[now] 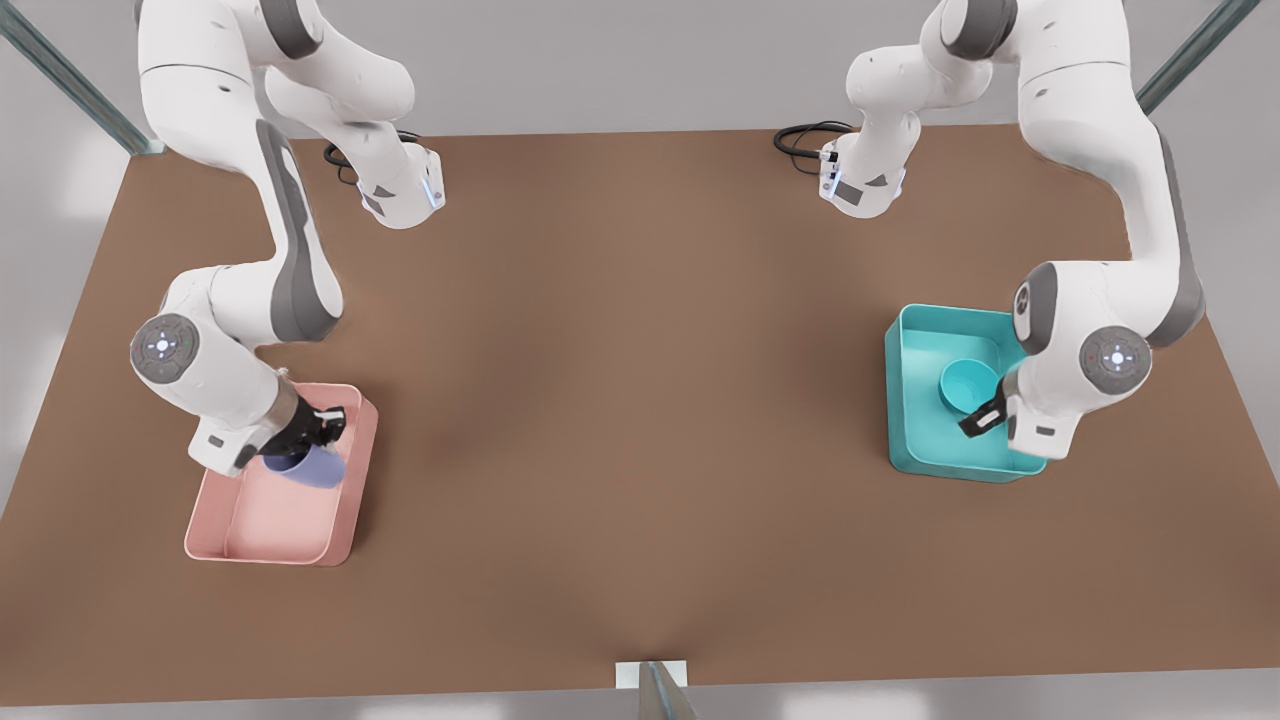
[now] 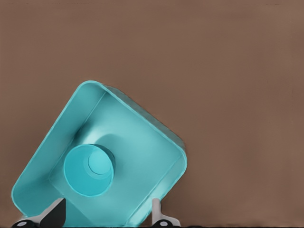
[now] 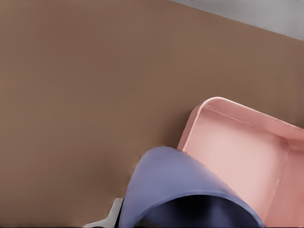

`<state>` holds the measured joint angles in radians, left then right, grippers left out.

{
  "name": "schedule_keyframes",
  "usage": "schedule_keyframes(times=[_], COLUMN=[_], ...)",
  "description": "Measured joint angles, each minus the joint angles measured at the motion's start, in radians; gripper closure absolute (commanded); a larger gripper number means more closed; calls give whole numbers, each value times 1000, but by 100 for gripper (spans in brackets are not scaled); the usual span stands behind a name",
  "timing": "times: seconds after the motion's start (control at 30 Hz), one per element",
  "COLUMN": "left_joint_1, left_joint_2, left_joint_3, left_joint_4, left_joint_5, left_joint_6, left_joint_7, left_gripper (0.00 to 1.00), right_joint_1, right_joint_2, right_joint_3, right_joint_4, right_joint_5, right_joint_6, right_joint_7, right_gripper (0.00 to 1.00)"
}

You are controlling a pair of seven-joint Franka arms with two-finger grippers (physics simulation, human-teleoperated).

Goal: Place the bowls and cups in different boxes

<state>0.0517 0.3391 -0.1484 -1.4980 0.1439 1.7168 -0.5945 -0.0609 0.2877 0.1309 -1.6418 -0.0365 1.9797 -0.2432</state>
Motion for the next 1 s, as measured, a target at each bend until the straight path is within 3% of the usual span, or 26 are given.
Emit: schedule_keyframes(times=[0.1, 0.17, 0.33, 0.53, 0.57, 0.6, 0.63, 1.0], left_joint_1=[-15, -27, -32, -24, -23, -24, -23, -21], left_joint_2=[2, 17, 23, 24, 24, 25, 25, 21], left_joint_3=[-92, -110, -116, -114, -114, -113, -113, -115], left_joint_4=[238, 298, 315, 312, 311, 309, 308, 301], left_joint_5=[-48, -64, -76, -81, -82, -82, -82, -80], left_joint_6=[-170, -253, -373, -433, -439, -443, -447, -462], left_joint_7=[64, 102, 178, 246, 255, 264, 272, 339], left_gripper=[0, 0, 0, 0, 0, 0, 0, 0], right_joint_1=[-44, -69, -110, -123, -123, -123, -124, -116], right_joint_2=[24, 115, 345, 424, 426, 430, 432, 368], right_joint_3=[-46, -80, -92, -93, -92, -91, -91, -76], right_joint_4=[15, 61, 154, 152, 150, 149, 148, 147], right_joint_5=[-74, -107, -133, -137, -137, -139, -143, -140], right_joint_6=[-25, -35, -28, 40, 48, 55, 62, 44], right_joint_7=[-66, -105, -186, -258, -268, -275, -281, -317], right_gripper=[79, 79, 79, 79, 61, 18, 0, 0])
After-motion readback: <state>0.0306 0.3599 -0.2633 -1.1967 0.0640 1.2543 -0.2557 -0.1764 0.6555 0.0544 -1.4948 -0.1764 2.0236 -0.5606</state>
